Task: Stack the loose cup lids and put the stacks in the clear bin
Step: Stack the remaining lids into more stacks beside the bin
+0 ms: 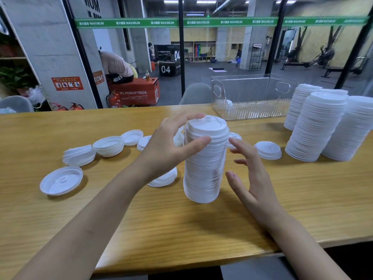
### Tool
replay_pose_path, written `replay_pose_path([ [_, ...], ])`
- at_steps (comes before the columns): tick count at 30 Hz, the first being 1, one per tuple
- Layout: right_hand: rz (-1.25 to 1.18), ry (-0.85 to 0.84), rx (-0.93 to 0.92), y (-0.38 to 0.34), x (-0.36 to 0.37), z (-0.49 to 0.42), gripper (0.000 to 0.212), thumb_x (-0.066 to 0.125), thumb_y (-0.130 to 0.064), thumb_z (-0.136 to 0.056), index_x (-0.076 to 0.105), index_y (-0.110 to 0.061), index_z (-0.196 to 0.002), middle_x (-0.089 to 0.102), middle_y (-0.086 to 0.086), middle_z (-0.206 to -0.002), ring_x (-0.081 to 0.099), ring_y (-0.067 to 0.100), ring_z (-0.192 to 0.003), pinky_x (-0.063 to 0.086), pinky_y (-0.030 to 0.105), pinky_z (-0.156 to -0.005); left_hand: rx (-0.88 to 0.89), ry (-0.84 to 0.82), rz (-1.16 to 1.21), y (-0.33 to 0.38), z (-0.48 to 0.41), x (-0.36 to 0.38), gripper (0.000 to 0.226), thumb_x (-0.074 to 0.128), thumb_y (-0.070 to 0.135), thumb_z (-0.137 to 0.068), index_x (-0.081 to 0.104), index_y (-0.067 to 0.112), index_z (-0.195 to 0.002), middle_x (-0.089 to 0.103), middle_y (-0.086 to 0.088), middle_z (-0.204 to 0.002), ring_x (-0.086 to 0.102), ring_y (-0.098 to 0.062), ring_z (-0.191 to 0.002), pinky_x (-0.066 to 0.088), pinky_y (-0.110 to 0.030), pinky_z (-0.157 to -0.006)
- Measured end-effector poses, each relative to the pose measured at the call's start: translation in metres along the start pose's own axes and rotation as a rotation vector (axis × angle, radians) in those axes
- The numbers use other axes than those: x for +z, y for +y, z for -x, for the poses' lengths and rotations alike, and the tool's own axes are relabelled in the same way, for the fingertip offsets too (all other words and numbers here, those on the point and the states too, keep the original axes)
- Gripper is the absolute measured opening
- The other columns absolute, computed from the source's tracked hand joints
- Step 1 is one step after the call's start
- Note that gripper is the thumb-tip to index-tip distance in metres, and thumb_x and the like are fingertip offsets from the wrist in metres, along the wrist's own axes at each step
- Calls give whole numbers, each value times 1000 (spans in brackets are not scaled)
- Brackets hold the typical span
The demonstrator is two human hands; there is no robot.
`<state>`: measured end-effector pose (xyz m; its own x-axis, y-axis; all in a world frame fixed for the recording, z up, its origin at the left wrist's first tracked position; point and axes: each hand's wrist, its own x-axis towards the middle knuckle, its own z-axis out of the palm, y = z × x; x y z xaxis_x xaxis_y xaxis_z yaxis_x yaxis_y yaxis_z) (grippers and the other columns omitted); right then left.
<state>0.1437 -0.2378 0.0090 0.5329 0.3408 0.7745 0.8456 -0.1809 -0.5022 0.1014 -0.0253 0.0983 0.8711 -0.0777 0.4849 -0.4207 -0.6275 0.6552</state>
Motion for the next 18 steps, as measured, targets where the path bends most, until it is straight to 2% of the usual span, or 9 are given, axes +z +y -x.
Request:
replay_pose_path([
  [8,2,-18,7,-2,0,1,54,51,-37,-96,34,-29,-146,42,-10,-146,47,18,-129,41,24,-101,-22,38,9,-6,1,-3,53,56,67,-71,58,46,-120,56,34,-123,44,0,-123,30,-16,-98],
  [11,4,-18,0,-1,0,0,53,51,-42,-97,34,-33,-145,41,-11,-146,47,18,-130,41,24,-101,1,13,4,-5,3,-2,53,56,66,-72,57,46,-121,54,35,-124,43,0,-124,30,-16,-98],
  [14,-2,-23,4,-1,0,0,50,46,-52,-98,33,-38,-145,41,-13,-147,46,18,-131,40,24,-101,14,-12,7,-3,3,1,56,56,66,-73,56,44,-124,52,34,-127,40,2,-126,27,-7,-97],
  [16,-3,-22,12,-1,1,0,51,47,-51,-97,33,-38,-145,40,-16,-147,46,18,-131,40,24,-101,12,-17,19,-3,4,2,59,55,66,-74,52,45,-129,50,33,-130,39,4,-127,27,-5,-97],
  [18,2,-19,35,0,0,-1,53,50,-47,-96,34,-36,-145,41,-19,-145,48,16,-128,41,24,-100,-1,1,43,-4,8,3,68,56,68,-74,40,48,-137,46,30,-136,40,7,-126,30,-7,-96],
])
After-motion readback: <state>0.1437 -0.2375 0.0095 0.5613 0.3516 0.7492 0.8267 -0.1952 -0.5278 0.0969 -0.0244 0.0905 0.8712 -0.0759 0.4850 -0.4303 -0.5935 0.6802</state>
